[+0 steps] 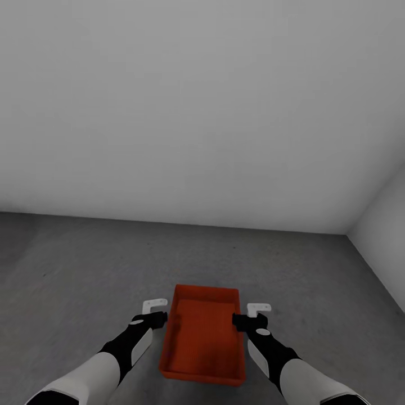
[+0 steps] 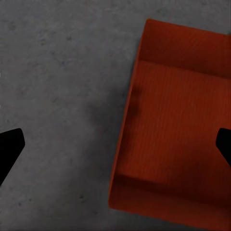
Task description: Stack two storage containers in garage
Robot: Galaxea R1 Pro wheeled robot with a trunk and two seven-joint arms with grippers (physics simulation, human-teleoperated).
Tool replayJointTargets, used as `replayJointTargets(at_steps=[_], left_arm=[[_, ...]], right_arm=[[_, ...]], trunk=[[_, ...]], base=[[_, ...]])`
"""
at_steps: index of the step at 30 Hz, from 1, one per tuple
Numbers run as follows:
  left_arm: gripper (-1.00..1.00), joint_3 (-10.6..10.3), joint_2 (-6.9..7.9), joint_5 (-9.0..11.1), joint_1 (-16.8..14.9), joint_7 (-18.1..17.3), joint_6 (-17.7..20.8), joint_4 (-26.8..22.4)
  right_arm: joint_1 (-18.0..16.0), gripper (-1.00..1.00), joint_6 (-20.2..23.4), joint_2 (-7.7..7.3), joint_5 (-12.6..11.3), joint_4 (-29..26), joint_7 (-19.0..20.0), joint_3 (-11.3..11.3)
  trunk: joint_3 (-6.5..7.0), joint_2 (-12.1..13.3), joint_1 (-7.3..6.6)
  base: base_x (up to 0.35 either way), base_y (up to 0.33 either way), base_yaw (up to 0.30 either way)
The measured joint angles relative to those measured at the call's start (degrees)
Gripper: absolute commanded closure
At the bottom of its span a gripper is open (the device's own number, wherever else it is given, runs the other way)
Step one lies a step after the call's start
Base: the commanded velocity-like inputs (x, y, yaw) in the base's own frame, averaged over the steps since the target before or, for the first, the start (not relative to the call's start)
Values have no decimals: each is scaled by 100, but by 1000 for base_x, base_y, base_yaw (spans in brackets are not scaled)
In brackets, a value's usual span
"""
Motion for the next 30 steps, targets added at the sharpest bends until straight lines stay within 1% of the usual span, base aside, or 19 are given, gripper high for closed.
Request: replayJointTargets(at_steps=[13,30], left_arm=[[-100,-6,-13,9,0,7,-50,-17],[-100,0,-24,4,0,10,-52,-30]], right_arm=[[0,-100,-34,39,15,4,6,-15],[0,-100,-25,3,19,22,18,-12]], trunk=[[233,522,-286],[539,1204,-659]], base=[[0,0,0],[0,0,0]])
